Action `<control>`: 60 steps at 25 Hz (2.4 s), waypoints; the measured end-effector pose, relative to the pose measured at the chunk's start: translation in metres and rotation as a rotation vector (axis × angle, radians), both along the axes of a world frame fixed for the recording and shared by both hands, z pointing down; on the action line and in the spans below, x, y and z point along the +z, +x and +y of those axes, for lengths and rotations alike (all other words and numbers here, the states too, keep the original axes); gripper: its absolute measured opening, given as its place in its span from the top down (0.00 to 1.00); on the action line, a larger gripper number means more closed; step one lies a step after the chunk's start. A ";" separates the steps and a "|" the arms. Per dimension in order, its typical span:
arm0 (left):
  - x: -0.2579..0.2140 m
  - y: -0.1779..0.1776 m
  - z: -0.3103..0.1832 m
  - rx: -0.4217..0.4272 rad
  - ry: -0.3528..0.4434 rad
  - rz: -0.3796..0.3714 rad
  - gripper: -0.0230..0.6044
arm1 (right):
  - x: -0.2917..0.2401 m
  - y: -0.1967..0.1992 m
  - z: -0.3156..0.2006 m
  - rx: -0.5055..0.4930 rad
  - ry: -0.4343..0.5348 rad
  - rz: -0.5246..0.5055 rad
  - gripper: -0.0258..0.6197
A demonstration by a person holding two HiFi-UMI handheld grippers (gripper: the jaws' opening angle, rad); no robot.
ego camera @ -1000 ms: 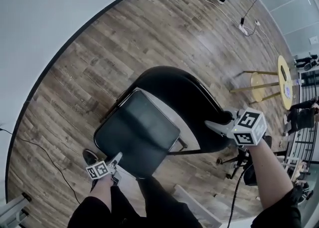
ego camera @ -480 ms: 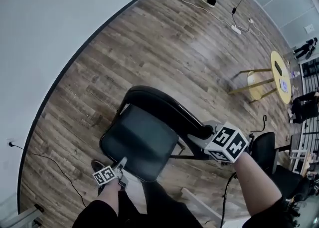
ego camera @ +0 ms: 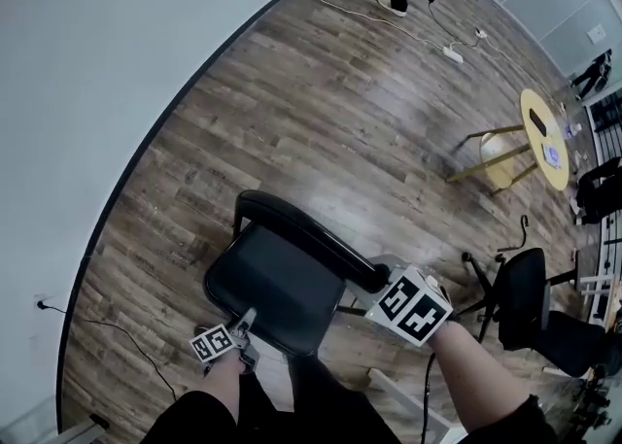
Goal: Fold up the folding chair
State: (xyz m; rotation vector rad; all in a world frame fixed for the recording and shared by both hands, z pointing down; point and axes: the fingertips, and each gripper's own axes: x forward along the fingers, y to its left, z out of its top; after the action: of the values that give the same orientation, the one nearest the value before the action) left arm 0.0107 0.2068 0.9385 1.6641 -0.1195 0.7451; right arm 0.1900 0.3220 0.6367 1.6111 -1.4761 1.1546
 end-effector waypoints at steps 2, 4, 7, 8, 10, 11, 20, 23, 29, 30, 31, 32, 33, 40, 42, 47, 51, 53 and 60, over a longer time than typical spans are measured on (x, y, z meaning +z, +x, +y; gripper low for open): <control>-0.010 0.007 0.000 -0.002 0.000 0.012 0.55 | -0.003 -0.003 -0.001 -0.010 -0.002 0.015 0.87; -0.021 0.014 0.002 0.012 -0.004 0.028 0.56 | -0.006 -0.005 -0.002 -0.018 -0.006 0.031 0.87; -0.037 0.026 0.005 0.058 -0.003 0.050 0.56 | -0.011 -0.012 -0.008 -0.024 -0.001 0.056 0.87; -0.042 0.030 0.005 0.070 0.000 0.054 0.56 | -0.013 -0.015 -0.010 -0.025 -0.002 0.066 0.87; -0.052 0.037 0.006 0.076 0.004 0.058 0.56 | -0.015 -0.021 -0.013 -0.030 -0.005 0.082 0.87; -0.056 0.040 0.007 0.071 0.005 0.057 0.57 | -0.016 -0.024 -0.015 -0.034 -0.007 0.089 0.87; -0.086 0.065 0.020 0.047 0.031 0.002 0.60 | -0.023 -0.044 -0.018 -0.074 -0.024 0.149 0.87; -0.093 0.073 0.022 0.025 0.047 -0.002 0.61 | -0.024 -0.048 -0.019 -0.089 -0.023 0.166 0.87; -0.108 0.091 0.025 -0.045 0.087 0.002 0.61 | -0.024 -0.060 -0.017 -0.119 -0.038 0.196 0.87; -0.110 0.094 0.025 -0.054 0.090 0.003 0.62 | -0.025 -0.059 -0.017 -0.121 -0.037 0.199 0.87; -0.110 0.096 0.025 -0.063 0.092 0.001 0.62 | -0.024 -0.060 -0.018 -0.124 -0.035 0.196 0.87; -0.110 0.096 0.025 -0.070 0.092 -0.003 0.62 | -0.024 -0.059 -0.018 -0.127 -0.035 0.194 0.87; -0.110 0.096 0.025 -0.072 0.089 -0.009 0.62 | -0.024 -0.059 -0.017 -0.131 -0.039 0.196 0.87; -0.121 0.107 0.034 0.037 0.048 -0.023 0.65 | -0.025 -0.073 -0.017 -0.157 -0.069 0.215 0.87; -0.121 0.107 0.036 0.078 0.029 -0.040 0.66 | -0.027 -0.073 -0.019 -0.163 -0.072 0.233 0.87; -0.123 0.104 0.045 0.220 -0.015 -0.065 0.63 | -0.025 -0.078 -0.020 -0.179 -0.081 0.246 0.86; -0.131 0.112 0.052 0.285 -0.022 -0.053 0.65 | -0.024 -0.082 -0.020 -0.181 -0.091 0.263 0.86; -0.132 0.116 0.052 0.293 -0.016 -0.048 0.65 | -0.025 -0.080 -0.019 -0.174 -0.088 0.266 0.86; -0.136 0.135 0.056 0.347 -0.010 -0.044 0.65 | -0.026 -0.077 -0.023 -0.157 -0.101 0.275 0.86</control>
State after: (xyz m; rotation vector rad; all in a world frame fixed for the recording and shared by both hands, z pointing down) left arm 0.1459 0.2627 0.8022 1.6789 0.1461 1.0408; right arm 0.1133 0.2994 0.6111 1.4894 -1.3178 0.8678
